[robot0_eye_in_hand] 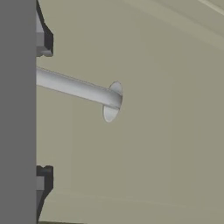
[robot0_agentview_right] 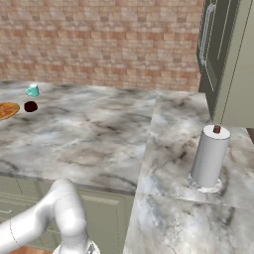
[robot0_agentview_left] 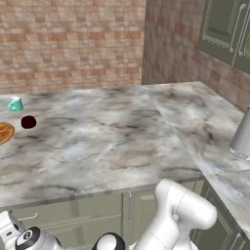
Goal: Take the pizza cutter from the drawer on the left and place it on the dining counter for cutting.
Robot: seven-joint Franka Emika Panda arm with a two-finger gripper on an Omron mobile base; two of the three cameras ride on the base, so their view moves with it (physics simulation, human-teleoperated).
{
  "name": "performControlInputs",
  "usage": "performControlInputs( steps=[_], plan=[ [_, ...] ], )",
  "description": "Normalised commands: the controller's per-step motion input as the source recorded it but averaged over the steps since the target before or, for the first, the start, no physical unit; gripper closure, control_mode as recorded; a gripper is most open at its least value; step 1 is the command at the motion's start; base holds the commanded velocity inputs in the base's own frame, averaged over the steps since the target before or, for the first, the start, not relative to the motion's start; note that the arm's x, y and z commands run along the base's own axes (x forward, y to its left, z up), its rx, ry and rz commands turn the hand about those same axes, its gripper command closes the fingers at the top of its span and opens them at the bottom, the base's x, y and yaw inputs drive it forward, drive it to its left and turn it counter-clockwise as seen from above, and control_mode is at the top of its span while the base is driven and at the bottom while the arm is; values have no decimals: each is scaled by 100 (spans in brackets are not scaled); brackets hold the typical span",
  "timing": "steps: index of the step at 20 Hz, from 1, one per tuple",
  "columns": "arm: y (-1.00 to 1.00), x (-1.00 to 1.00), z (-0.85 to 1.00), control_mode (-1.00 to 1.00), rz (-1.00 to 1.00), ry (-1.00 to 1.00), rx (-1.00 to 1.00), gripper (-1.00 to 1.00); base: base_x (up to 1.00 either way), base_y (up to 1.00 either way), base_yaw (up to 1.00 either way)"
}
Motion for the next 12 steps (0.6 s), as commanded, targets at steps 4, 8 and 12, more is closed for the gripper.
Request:
performControlInputs(
  steps=[4,8,12],
  plan=[
    [-6,9,-26,-100,0,-6,0,-100,0,0,0],
    [-4,7,-24,-100,0,-6,0,100,0,0,0],
    [0,0,-2,-100,0,-2,0,100,0,0,0]
  ],
)
